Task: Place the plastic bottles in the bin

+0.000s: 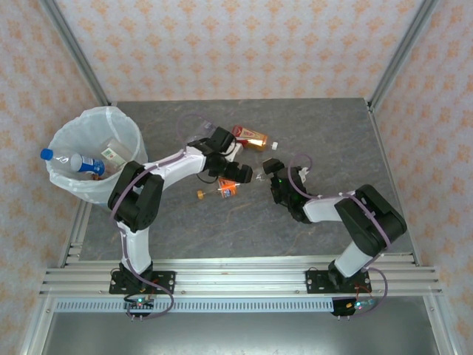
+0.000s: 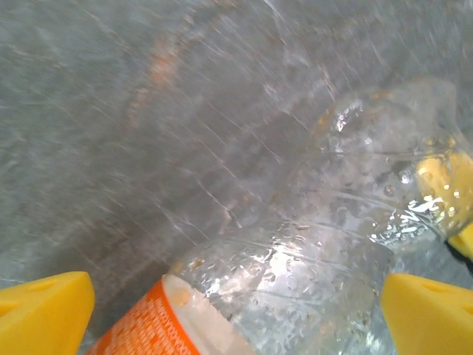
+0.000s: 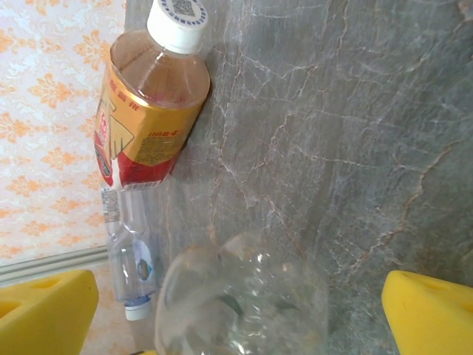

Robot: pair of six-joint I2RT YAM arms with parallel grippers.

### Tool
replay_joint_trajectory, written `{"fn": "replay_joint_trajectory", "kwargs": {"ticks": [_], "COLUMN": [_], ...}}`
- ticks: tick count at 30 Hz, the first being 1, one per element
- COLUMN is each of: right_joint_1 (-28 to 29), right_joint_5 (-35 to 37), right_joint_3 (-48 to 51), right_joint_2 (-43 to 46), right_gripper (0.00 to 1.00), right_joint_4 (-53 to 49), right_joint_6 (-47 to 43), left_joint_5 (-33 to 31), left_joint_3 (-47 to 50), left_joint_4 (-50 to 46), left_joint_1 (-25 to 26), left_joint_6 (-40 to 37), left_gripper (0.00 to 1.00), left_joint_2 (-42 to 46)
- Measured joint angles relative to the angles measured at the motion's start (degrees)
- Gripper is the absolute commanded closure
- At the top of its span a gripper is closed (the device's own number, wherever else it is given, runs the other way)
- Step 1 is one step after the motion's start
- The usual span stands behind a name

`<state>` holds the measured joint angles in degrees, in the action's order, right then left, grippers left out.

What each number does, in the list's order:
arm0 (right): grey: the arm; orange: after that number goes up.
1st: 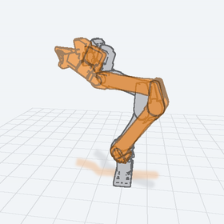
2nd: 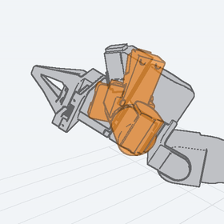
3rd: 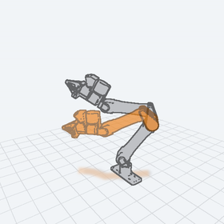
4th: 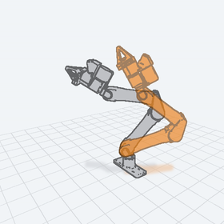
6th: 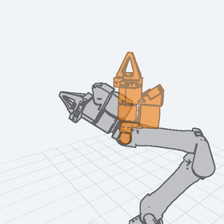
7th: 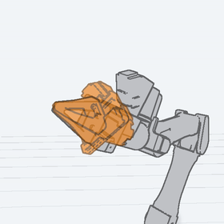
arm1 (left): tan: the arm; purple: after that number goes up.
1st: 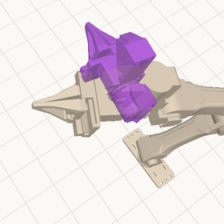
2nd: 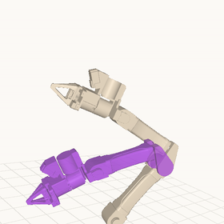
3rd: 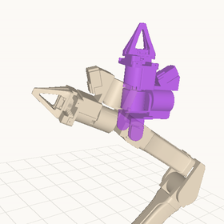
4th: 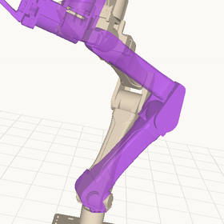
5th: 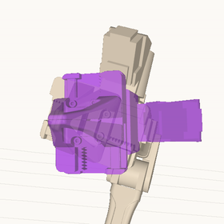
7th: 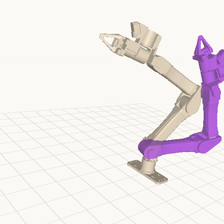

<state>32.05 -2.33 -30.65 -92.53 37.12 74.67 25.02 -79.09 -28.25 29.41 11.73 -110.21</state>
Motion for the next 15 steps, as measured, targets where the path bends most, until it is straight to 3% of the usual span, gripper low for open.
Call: {"fn": "replay_joint_trajectory", "kwargs": {"ticks": [7,15], "right_joint_1": [-0.87,-1.60], "right_joint_5": [-2.16,-3.58], "right_joint_3": [-0.11,-0.20], "right_joint_2": [-0.31,-0.87], "right_gripper": [0.01,0.01], "right_joint_4": [1.53,2.95], "right_joint_6": [2.29,3.32], "left_joint_5": [-2.05,-12.81], "left_joint_3": [0.42,0.94], "left_joint_4": [-1.25,-2.45], "left_joint_1": [3.63,10.14], "left_joint_6": [-7.63,-16.46], "left_gripper": [0.00,0.00], "left_joint_2": [2.08,2.69]}}
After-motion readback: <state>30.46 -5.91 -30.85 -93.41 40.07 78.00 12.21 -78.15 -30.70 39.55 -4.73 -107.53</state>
